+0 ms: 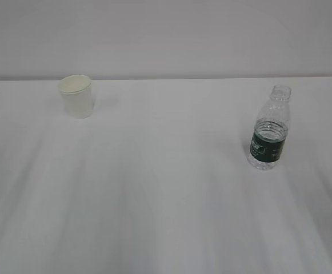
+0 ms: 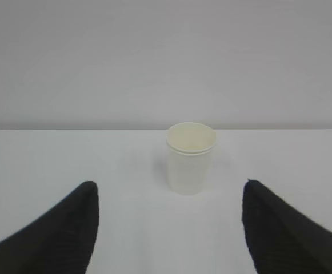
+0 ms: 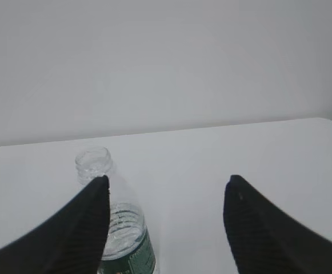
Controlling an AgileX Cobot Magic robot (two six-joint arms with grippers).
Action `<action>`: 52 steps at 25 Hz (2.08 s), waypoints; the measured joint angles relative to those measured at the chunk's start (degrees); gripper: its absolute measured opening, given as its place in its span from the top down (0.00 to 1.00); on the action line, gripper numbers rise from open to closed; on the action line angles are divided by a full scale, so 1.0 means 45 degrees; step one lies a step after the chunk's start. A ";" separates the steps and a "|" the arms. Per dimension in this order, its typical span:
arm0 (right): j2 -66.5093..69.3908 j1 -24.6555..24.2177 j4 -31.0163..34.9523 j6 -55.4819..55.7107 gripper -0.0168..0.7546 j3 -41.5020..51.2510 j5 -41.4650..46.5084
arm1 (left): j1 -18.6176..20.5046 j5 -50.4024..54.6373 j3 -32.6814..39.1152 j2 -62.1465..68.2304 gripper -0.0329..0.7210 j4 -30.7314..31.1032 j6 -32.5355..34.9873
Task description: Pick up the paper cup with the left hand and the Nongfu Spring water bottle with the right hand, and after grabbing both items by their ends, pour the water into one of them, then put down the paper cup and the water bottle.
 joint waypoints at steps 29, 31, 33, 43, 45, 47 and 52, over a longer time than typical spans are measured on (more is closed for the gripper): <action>0.9331 0.0006 -0.3346 0.1635 0.34 -0.0092 -0.6820 | -0.0032 -0.5230 0.0273 0.6342 0.24 0.3393 -0.0732; 0.9602 0.0006 -0.3410 0.1635 0.24 -0.0303 -0.6820 | -0.0032 -0.5230 0.0273 0.6342 0.25 0.3393 -0.0732; 0.9820 0.0006 -0.3579 0.1635 0.15 -0.0467 -0.6820 | -0.0032 -0.5230 0.0273 0.6342 0.25 0.3393 -0.0732; 1.0945 0.0006 -0.3692 0.1635 0.11 -0.1502 -0.6852 | -0.0032 -0.5230 0.0273 0.6342 0.25 0.3438 -0.0754; 1.1213 0.0006 -0.3692 0.1635 0.11 -0.1852 -0.6852 | -0.0032 -0.5230 0.0273 0.6342 0.25 0.3438 -0.0754; 1.1527 0.0006 -0.3727 0.1635 0.11 -0.2189 -0.6852 | -0.0032 -0.5230 0.0273 0.6342 0.25 0.3438 -0.0754; 1.2330 0.0006 -0.3870 0.1635 0.11 -0.2996 -0.6852 | -0.0032 -0.5230 0.0273 0.6342 0.25 0.3438 -0.0754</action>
